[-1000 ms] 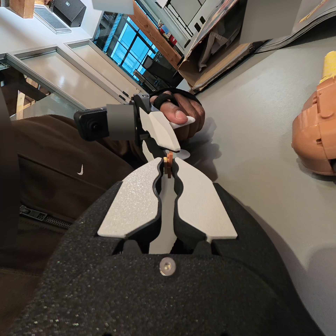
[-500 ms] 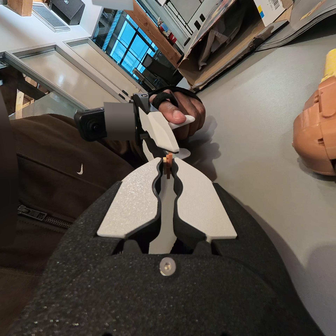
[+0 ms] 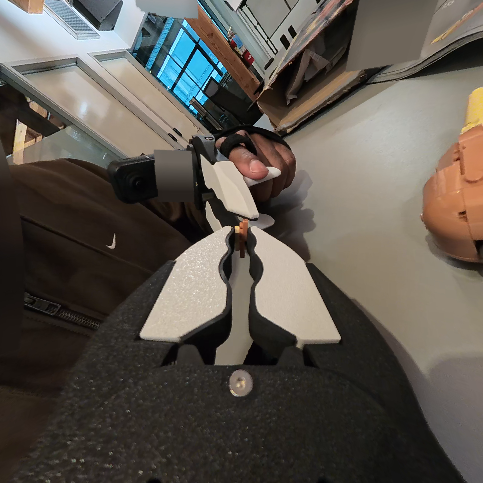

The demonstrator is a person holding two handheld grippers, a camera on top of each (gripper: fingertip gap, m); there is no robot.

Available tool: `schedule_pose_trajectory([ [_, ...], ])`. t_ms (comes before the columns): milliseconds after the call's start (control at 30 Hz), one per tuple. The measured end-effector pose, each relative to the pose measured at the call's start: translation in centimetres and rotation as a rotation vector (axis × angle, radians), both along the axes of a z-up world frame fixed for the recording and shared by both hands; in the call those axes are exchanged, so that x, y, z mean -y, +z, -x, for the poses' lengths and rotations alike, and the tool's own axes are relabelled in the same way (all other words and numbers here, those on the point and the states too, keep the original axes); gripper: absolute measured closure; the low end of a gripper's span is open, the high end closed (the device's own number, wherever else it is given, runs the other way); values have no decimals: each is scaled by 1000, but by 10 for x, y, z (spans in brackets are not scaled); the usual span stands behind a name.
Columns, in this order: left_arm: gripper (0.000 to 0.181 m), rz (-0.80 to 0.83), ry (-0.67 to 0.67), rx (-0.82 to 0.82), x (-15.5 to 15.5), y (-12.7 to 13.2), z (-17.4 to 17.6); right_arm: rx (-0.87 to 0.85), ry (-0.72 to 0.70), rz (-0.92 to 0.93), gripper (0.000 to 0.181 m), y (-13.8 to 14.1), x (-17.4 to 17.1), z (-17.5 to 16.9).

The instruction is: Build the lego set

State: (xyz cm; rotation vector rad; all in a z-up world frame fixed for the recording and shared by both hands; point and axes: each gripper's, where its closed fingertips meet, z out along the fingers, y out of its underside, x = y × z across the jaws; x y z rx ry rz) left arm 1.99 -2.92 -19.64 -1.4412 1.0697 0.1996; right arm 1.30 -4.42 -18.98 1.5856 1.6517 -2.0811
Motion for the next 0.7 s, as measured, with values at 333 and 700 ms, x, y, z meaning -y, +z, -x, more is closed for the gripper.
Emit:
schedule_pose_trajectory([
  [333,162,-23,4,-8,0,2,3,-19,-10,-25,173,1,0,2],
  [700,162,-47,-10,-24,0,2,3,-10,-5,15,173,2,1,2],
])
